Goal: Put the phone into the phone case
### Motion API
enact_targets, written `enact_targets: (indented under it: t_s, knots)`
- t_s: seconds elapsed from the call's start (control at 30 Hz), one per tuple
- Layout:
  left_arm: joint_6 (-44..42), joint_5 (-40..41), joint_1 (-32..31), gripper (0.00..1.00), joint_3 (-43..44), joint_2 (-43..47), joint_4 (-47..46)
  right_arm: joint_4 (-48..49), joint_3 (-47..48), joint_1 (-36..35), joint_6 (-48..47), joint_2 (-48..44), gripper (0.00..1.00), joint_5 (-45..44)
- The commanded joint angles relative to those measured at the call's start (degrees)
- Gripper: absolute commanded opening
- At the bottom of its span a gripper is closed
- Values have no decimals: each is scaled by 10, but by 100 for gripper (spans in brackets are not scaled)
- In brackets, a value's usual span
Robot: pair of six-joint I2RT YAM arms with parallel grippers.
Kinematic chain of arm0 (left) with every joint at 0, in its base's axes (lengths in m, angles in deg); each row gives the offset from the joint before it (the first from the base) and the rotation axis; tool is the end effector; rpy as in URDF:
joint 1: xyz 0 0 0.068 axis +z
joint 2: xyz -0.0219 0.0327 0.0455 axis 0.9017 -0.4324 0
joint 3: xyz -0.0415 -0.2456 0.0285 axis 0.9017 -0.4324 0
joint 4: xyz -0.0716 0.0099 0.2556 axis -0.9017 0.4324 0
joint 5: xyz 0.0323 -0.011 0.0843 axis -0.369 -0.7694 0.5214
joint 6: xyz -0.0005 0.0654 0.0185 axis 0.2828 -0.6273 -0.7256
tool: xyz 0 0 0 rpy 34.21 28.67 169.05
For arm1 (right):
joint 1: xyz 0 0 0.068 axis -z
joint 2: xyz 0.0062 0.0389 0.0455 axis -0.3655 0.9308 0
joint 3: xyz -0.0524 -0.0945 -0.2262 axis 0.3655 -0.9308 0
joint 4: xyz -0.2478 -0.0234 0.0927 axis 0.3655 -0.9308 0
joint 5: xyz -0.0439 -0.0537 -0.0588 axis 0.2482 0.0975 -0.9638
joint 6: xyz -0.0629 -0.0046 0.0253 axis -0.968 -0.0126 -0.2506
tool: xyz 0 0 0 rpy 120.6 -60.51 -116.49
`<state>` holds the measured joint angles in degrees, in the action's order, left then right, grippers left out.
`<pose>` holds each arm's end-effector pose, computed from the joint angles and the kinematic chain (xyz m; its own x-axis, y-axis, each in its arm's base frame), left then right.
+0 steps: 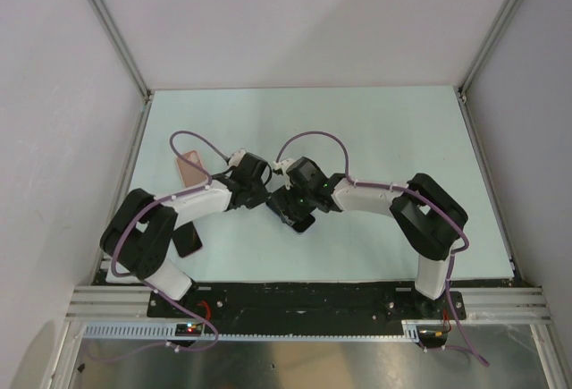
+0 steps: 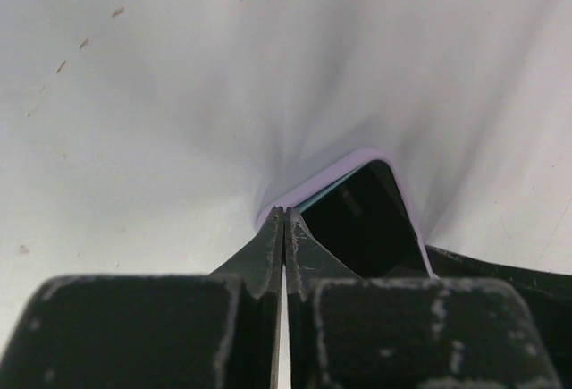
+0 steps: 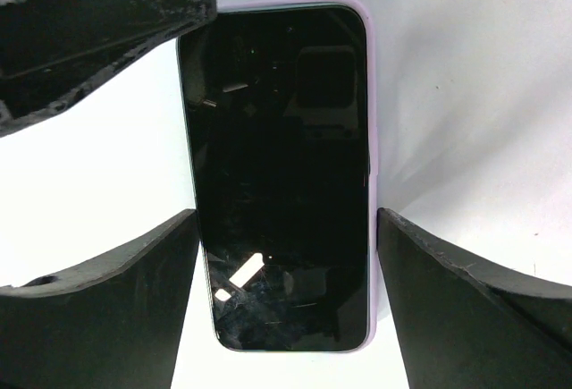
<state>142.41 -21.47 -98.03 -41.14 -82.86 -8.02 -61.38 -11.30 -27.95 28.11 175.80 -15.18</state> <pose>0.2648 -0.1645 0.1223 -0.7785 -0.4604 -0.4267 -0.3197 0.8758 -0.3617 0.2502 0.2989 0.1211 -0.6193 -0.5208 -0.5876 -0.7141 0.6847 0.1457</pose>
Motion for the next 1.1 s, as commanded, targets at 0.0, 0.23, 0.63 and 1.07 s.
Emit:
enact_targets:
  t_s: [0.0,0.23,0.63,1.07]
  knots:
    - [12,-8,-7,1,-6,-30,-4,22,1,10,35,15,83,7]
    - [9,-6,-7,0,-17,-35,0,35,-4,26,63,-23,86,30]
    - [-8,3,-6,1,-2,-8,14,36,-19,14,71,-9,85,-18]
    - [-34,-8,-7,18,21,73,64,36,-34,6,74,4,83,-71]
